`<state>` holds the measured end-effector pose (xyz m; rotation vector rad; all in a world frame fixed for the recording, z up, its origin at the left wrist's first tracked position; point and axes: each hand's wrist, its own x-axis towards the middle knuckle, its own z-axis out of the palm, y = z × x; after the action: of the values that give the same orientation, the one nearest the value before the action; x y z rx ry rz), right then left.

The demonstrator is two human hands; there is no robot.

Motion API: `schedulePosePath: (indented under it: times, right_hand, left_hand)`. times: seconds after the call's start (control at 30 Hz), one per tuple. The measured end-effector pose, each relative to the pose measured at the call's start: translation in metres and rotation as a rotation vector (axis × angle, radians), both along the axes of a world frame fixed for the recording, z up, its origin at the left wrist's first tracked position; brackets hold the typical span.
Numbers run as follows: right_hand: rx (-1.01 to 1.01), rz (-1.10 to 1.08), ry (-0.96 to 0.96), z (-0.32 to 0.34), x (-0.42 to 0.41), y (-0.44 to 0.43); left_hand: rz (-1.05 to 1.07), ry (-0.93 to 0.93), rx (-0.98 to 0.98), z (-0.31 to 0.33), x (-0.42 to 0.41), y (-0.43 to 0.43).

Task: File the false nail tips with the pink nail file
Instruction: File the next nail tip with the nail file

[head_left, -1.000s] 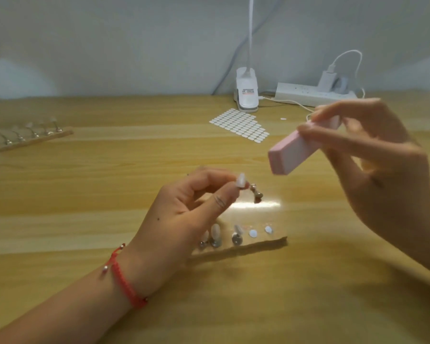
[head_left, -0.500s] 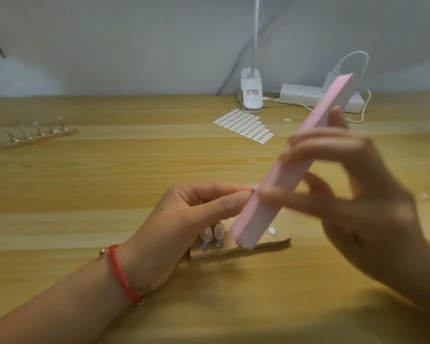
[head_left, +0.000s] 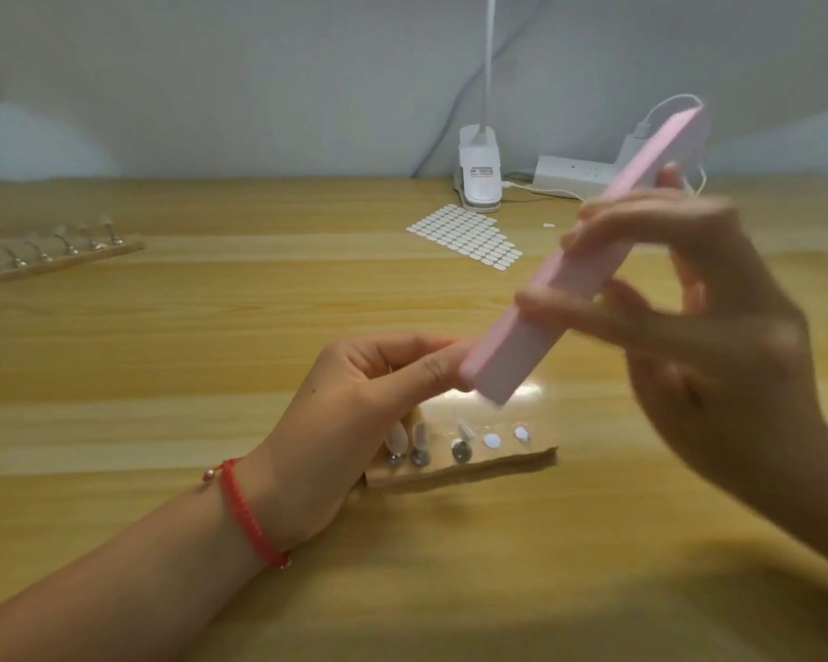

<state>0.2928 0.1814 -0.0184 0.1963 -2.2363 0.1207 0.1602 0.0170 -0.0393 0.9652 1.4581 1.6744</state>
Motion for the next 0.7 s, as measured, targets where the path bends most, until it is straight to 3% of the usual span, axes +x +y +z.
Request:
schedulePosePath:
  times: [0.1, 0.23, 0.37, 0.5, 0.63, 0.7]
  right_hand:
    - [0.001, 0.179, -0.088, -0.014, 0.001, -0.022]
    - [0.021, 0.021, -0.016, 0.004, -0.002, -0.008]
    - [0.019, 0.182, -0.123, -0.015, 0.002, -0.025]
    - [-0.019, 0.010, -0.040, 0.004, -0.001, -0.008]
    - [0.043, 0.173, -0.129, -0.007, 0.001, -0.022]
    - [0.047, 0.051, -0.085, 0.004, -0.001, -0.008]
  left_hand:
    - [-0.018, 0.007, 0.019, 0.001, 0.002, 0.000]
    - [0.014, -0.017, 0.036, -0.001, -0.001, 0.000]
    - [0.019, -0.012, 0.037, 0.001, 0.001, 0.001]
    - [0.038, -0.006, 0.035, 0.002, 0.000, 0.000]
    - [0.013, -0.001, 0.008, 0.003, 0.000, 0.000]
    - [0.022, -0.034, 0.029, 0.003, -0.002, 0.001]
